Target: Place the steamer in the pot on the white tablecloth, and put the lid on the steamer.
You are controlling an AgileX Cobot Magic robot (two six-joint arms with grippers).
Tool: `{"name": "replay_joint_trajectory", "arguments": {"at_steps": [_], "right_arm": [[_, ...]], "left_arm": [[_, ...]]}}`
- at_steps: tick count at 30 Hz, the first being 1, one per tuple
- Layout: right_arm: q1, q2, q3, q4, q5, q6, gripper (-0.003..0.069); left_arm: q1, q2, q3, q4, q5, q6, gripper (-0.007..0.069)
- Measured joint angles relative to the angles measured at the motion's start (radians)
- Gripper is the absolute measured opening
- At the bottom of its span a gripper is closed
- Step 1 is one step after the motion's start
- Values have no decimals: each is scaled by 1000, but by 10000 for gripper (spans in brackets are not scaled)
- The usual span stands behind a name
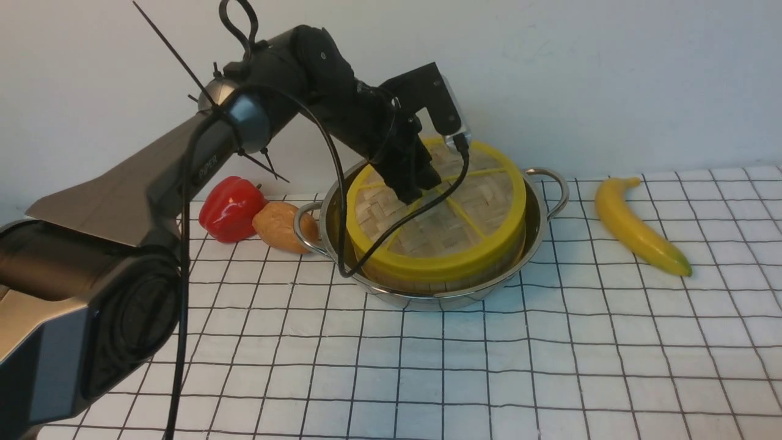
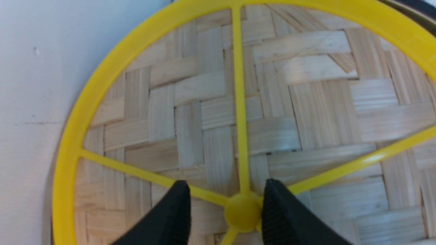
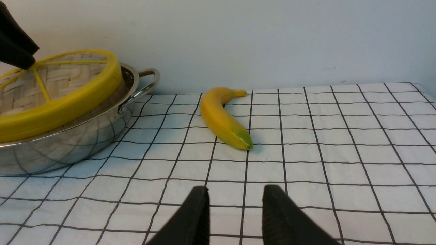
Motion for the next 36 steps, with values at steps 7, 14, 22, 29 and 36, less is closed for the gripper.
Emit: {"name": "replay_joint_trajectory", "arguments": {"at_steps": [7,14,22,29,36], "right_arm": [[0,0,0,0,0,0,240],[0,0,0,0,0,0,240],[0,0,0,0,0,0,240],[0,0,0,0,0,0,240],[0,0,0,0,0,0,240]], "left_arm": [[-1,1,0,-5,-10,0,314],[-1,-75,0,43,-18,-57,316],[32,-319,-2,108,-5,-296,316],[66,-466,-4,165,106,-536,316],[78,-520,-4,173,125,-728,316]]}}
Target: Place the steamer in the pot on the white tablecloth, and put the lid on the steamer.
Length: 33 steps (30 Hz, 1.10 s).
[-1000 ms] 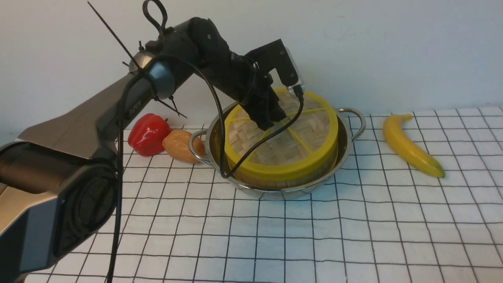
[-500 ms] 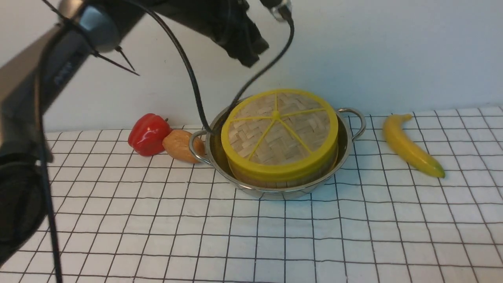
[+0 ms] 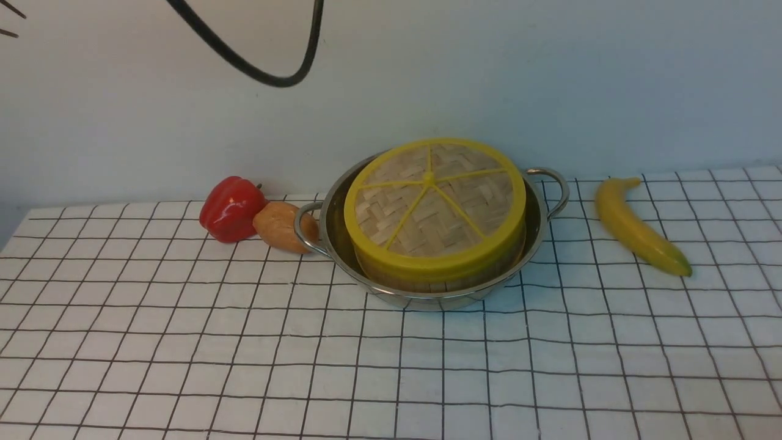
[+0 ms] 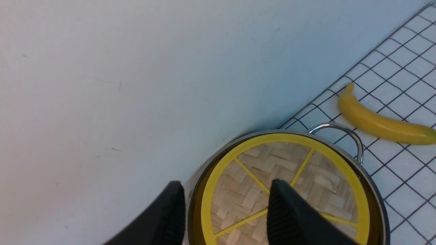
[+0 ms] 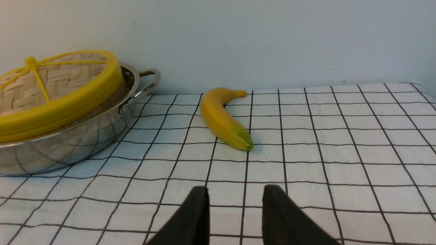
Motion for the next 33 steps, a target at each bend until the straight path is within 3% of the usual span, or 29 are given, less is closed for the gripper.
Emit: {"name": "replay_joint_trajectory", "arguments": {"at_steps": [16,22,29,33], "right_arm": [[0,0,0,0,-1,0,240],[0,0,0,0,-1,0,240],[0,0,0,0,-1,0,240],[0,0,0,0,-1,0,240]], "left_arm": [[17,-43,41,27,24,-59,316],[18,-304,346,111,-70,-61,316],[21,-842,1032,131,-408,-61,316],[51,-1056,1362,130,-512,-61,316]]}}
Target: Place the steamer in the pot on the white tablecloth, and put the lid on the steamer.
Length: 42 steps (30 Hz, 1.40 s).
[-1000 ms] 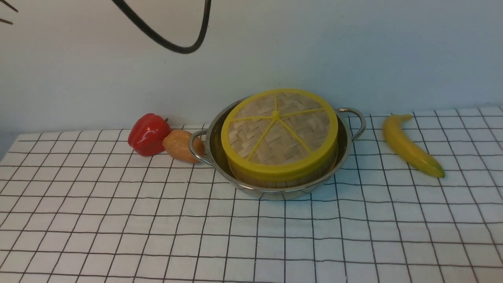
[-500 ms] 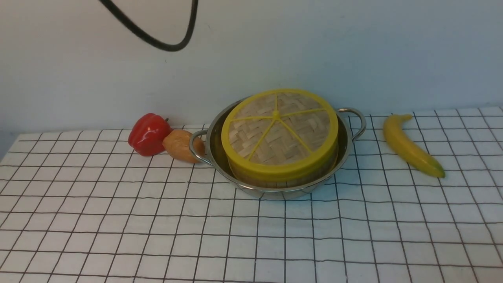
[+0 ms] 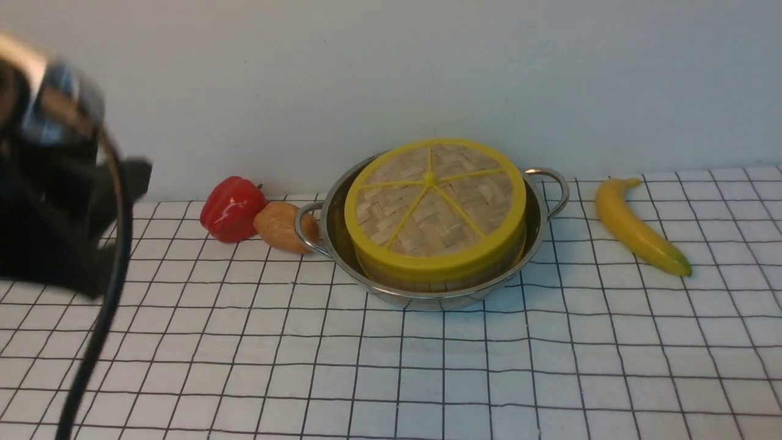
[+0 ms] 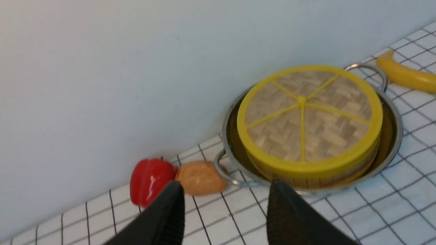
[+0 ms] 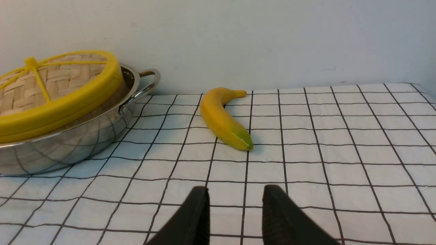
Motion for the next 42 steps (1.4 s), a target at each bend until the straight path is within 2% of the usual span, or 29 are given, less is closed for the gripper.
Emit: {"name": "replay_joint_trajectory", "arguments": {"at_steps": [2,6,12,21,33,42], "right_arm": [[0,0,0,0,0,0,240],[0,0,0,0,0,0,240],[0,0,0,0,0,0,240],[0,0,0,0,0,0,240],[0,0,0,0,0,0,240],[0,0,0,0,-2,0,240]], "left_arm": [[63,-130,190,0,-29,0,316],[184,-269,398,-3,-61,-7,316],[285,-497,603,-44,-146,-30,316],[291,-742,741,-47,-150,-34,316],[292,-770,779,-48,-151,-51,316],[270,-775,830,52,-195,-236,316]]}}
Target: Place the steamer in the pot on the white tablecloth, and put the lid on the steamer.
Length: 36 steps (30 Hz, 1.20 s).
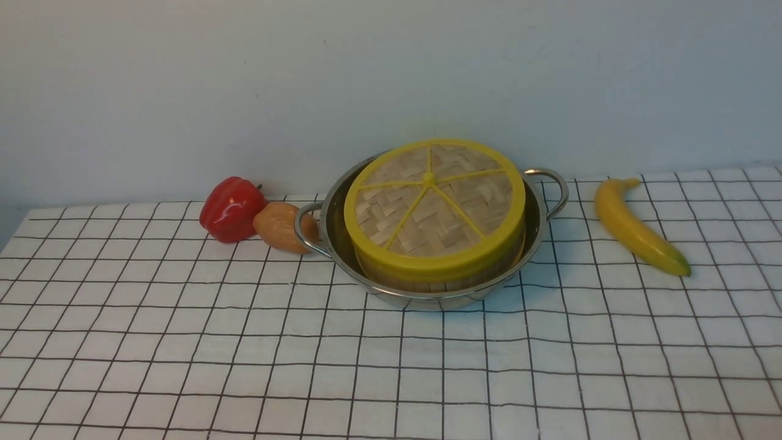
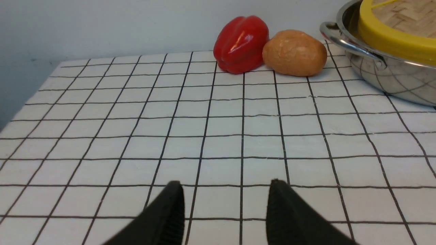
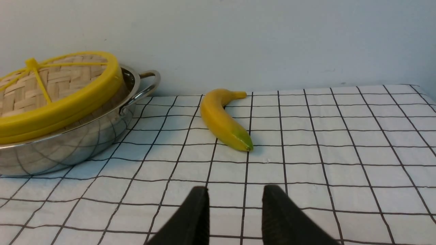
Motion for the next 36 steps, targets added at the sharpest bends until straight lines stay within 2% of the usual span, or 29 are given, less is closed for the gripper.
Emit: {"name": "replay_joint_trajectory", "arguments": {"at_steps": [9,36], "right_arm": [[0,0,0,0,0,0,240],[0,0,0,0,0,0,240]], "left_arm": [[-15,0,0,112,-4,-98,316],[-16,0,0,124,-5,-111,316]]}}
